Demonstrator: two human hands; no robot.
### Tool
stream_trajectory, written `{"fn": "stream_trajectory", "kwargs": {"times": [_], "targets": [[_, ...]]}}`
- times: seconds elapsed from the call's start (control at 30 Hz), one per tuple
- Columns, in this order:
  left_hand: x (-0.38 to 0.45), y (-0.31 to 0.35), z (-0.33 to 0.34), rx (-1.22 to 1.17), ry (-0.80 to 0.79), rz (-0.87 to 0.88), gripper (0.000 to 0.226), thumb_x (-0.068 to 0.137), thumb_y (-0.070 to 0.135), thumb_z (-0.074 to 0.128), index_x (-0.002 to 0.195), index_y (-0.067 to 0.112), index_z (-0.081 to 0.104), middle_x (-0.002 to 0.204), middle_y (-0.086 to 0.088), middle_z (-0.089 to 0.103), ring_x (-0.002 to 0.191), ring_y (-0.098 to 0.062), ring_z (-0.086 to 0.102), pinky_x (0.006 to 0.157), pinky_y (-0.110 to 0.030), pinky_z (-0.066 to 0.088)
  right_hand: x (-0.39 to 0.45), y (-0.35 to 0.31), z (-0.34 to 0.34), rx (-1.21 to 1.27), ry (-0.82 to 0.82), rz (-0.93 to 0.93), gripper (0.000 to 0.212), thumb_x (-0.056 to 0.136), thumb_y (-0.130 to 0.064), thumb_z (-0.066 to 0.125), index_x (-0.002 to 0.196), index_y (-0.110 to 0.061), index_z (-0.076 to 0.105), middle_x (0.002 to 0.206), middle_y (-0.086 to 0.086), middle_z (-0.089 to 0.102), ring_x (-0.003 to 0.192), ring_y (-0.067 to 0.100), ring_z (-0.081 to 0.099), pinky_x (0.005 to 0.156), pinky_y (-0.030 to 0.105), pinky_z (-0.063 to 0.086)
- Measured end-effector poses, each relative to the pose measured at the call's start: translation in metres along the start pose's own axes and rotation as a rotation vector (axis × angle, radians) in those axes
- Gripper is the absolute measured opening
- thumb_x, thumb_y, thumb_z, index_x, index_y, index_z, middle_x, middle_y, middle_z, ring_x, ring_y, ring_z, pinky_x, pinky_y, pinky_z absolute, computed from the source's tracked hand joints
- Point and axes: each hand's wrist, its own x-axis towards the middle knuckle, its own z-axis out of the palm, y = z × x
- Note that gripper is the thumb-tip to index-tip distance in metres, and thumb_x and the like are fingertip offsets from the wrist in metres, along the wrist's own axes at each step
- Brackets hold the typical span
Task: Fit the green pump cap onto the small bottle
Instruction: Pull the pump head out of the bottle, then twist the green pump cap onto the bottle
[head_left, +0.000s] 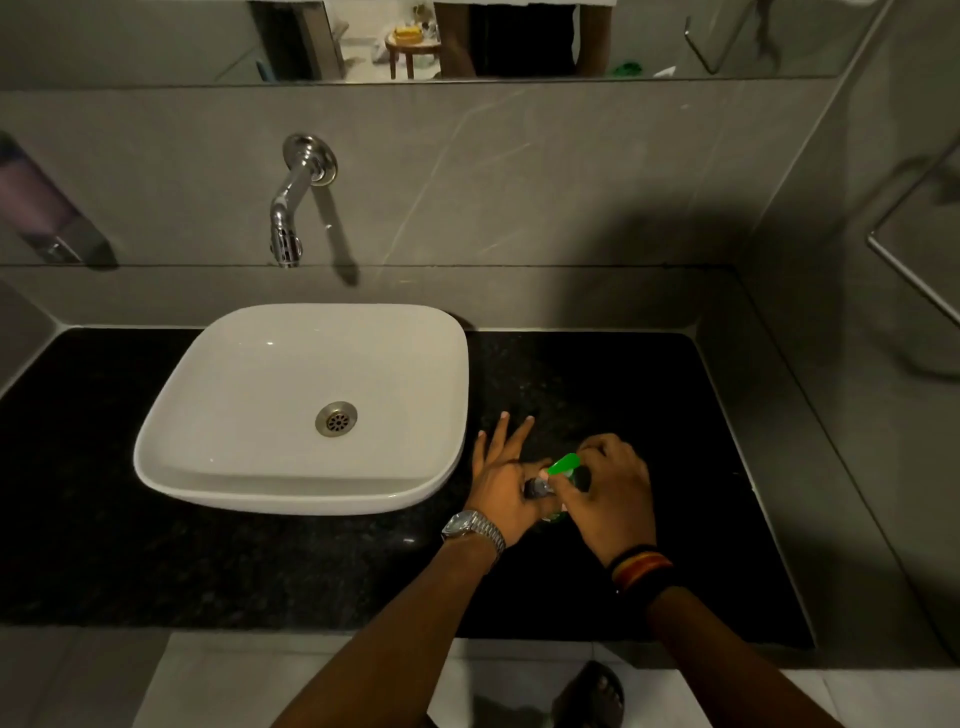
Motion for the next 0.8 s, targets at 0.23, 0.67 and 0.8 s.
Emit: {"fn": "stream_trajectory", "kwargs": {"times": [0.23,0.67,0.8], "targets": [[0.001,-0.001,-0.002,-0.035,0.005,0.030,0.051,0.072,0.071,0.059,0.109,0.039,0.074,0.163,0.008,0.023,0.151,-0.012,-0.010,0.116,-0.035,-0.017,0.015,-0.007,-0.026,-0.386,-0.211,-0.326,0.034,0.085,-0.036,0.058,0.114,-0.020,0.061,0.122,0.000,0.053,0.114,0.021,0.051,0.118,0.052,0.020],[-0.001,0.002,-0.001,-0.038,0.025,-0.019,0.038,0.070,0.055,0.070,0.100,0.032,0.077,0.161,0.007,0.029,0.152,-0.016,-0.002,0.120,-0.048,-0.007,0.005,-0.012,-0.003,-0.424,-0.048,0.067,0.062,0.077,-0.077,0.047,0.082,-0.020,0.072,0.095,0.002,0.065,0.097,0.028,0.057,0.109,0.055,0.030],[-0.002,0.001,-0.001,-0.044,0.001,-0.017,0.055,0.070,0.067,0.062,0.118,0.039,0.070,0.162,0.008,0.026,0.152,-0.016,-0.004,0.119,-0.045,-0.011,0.002,0.008,-0.003,-0.010,-0.084,0.025,0.042,0.075,-0.061,0.065,0.104,-0.031,0.072,0.123,-0.007,0.059,0.116,0.019,0.051,0.104,0.044,0.035]]}}
